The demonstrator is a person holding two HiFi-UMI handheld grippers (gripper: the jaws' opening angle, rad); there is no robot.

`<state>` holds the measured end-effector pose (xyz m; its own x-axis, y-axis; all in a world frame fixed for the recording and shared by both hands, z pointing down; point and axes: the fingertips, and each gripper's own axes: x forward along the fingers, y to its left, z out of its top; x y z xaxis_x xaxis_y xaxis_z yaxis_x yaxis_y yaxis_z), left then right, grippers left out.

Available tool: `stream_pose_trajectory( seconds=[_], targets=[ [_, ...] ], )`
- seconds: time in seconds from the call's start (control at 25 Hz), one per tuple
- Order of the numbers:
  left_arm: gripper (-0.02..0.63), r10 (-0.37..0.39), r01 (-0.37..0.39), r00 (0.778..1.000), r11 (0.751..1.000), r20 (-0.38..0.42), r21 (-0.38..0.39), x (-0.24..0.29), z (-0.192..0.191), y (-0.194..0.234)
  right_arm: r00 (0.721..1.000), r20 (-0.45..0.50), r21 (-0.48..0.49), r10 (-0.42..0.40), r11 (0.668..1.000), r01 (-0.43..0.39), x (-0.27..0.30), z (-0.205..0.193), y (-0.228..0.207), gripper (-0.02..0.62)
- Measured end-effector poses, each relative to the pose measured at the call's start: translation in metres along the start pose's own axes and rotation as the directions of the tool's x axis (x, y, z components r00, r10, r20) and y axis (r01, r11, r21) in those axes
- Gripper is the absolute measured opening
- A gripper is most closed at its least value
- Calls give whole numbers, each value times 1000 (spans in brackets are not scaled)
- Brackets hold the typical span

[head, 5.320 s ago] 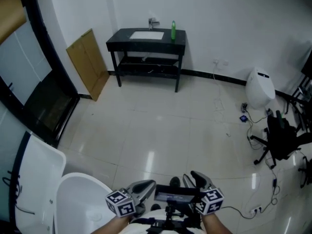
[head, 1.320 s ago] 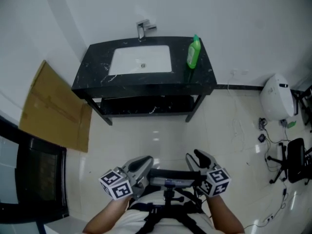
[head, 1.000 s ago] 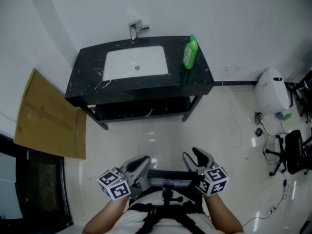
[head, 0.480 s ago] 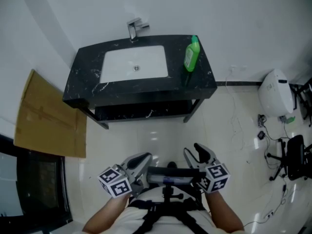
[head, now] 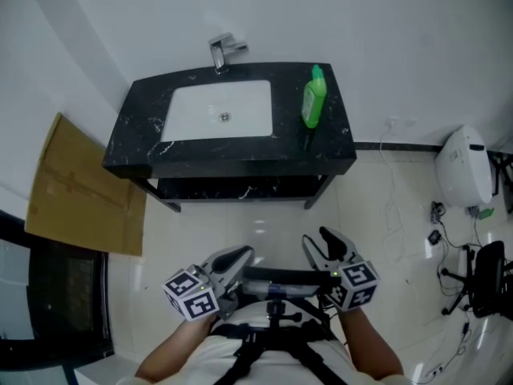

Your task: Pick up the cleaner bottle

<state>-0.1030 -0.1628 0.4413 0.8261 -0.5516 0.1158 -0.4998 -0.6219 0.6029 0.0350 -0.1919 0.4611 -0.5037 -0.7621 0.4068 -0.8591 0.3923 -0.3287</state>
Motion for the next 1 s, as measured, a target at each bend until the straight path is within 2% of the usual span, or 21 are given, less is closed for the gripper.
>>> stream_pose_trajectory(
  seconds=[0.32, 0.48, 0.8, 1.0],
  targets=[
    [44, 16, -16, 1000, 1000, -13, -19, 13, 15, 21, 1000, -17, 19, 10, 1000, -9, 25, 12, -8, 210],
    [44, -15, 14, 1000, 999, -26, -31, 23, 28, 45, 1000, -3, 29, -29, 999, 29, 46, 22, -14, 210],
    [44, -88, 87, 995, 996, -48, -10, 37, 83, 95, 994, 18, 36, -103, 994, 103, 96, 52, -14, 210],
    [44, -123, 122, 990, 992, -71, -23, 40, 98, 121, 988, 30, 45, -150, 988, 148, 116, 63, -11, 210]
  ],
)
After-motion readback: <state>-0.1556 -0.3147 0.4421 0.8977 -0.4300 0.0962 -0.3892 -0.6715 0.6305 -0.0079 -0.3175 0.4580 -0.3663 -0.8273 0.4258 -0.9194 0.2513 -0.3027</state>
